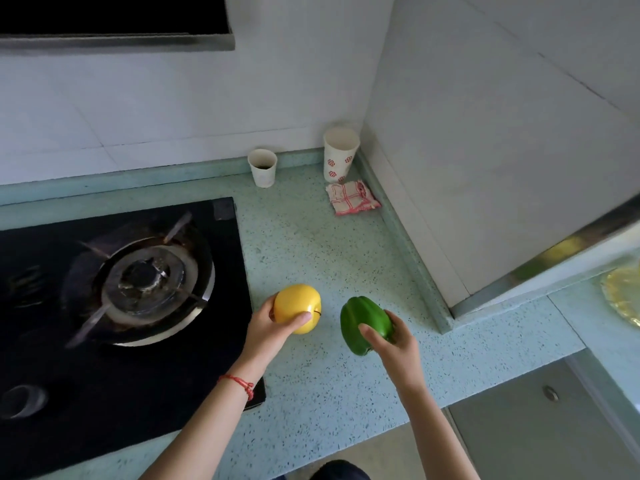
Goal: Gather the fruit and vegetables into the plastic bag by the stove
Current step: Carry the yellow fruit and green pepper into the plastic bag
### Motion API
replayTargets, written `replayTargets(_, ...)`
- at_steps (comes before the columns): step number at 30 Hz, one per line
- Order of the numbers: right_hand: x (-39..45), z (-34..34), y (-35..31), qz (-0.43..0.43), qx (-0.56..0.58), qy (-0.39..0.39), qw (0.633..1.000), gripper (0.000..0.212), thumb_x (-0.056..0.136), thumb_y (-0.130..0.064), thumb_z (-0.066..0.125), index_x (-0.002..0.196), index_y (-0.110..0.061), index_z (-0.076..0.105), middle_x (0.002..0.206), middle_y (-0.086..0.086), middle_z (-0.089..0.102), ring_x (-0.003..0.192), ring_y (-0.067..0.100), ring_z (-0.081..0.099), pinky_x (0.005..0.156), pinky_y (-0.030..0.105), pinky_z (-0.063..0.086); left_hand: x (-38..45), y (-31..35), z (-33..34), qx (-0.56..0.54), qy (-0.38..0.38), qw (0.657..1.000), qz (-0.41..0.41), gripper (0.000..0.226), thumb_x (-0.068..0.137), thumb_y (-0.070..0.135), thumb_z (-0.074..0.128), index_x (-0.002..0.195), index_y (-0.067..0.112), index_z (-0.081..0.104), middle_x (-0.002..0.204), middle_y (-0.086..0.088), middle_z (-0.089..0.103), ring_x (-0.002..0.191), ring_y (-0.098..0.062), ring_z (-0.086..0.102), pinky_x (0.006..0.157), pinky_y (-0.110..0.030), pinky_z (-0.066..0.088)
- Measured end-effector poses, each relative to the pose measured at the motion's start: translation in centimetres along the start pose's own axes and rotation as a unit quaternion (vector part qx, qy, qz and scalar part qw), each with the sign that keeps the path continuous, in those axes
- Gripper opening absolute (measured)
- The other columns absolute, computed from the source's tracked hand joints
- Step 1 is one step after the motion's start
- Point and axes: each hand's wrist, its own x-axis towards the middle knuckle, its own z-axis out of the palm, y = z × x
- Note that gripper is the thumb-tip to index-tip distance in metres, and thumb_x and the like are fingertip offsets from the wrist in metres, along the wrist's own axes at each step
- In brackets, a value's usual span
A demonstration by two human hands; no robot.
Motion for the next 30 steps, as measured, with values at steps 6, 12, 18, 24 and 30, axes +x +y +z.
replayTargets(6,0.2,1.1,-1.3,-0.021,0.037,-0.089,0.995,0.061,0.075,-0.024,0.072,0.13,-0.009,0.048,0.11,0.005,0.062,0.1,0.022,0.061,0.089,0.042,0.052,-3.2,-0.7,-3.0,-0.079,0.079,0.994,0.004,0.079,0.039,0.05,0.074,0.11,0.019,0.056,0.097,0.006,0.062,0.09,-0.012,0.059,0.072,-0.02,0.047)
replayTargets(12,-0.3,3.2,-3.1,-0.048,0.033,-0.222,0.973,0.051,0.079,-0.02,0.069,0.126,-0.013,0.05,0.104,0.0,0.061,0.098,0.019,0.06,0.08,0.033,0.051,-8.5,-2.5,-5.1,-0.109,0.218,0.97,-0.022,0.069,0.051,0.045,0.078,0.112,0.021,0.056,0.097,0.006,0.061,0.095,-0.017,0.059,0.084,-0.034,0.052)
replayTargets(18,-2.9,5.5,-3.0,-0.07,-0.019,-0.351,0.934,0.046,0.079,-0.022,0.069,0.121,-0.015,0.052,0.105,0.0,0.063,0.1,0.021,0.061,0.087,0.038,0.051,-15.6,-5.5,-4.9,-0.135,0.38,0.912,-0.069,0.05,0.076,0.028,0.072,0.119,0.012,0.054,0.104,-0.004,0.057,0.095,-0.02,0.053,0.074,-0.026,0.039)
replayTargets(24,-7.7,9.4,-1.7,-0.091,-0.075,-0.449,0.886,0.047,0.077,-0.026,0.07,0.121,-0.019,0.055,0.107,-0.002,0.064,0.103,0.019,0.062,0.089,0.038,0.052,-24.2,-9.4,-5.3,-0.262,0.472,0.841,-0.043,0.083,0.043,0.056,0.07,0.112,0.012,0.061,0.104,-0.008,0.067,0.092,-0.02,0.062,0.077,-0.035,0.053)
replayTargets(30,-14.6,14.4,0.0,-0.106,-0.128,-0.541,0.825,0.048,0.077,-0.024,0.071,0.121,-0.018,0.056,0.108,-0.002,0.061,0.104,0.019,0.06,0.093,0.043,0.051,-32.0,-13.7,-6.6,-0.341,0.556,0.757,-0.044,0.082,0.041,0.052,0.073,0.112,0.014,0.059,0.106,-0.009,0.065,0.097,-0.024,0.062,0.085,-0.041,0.054)
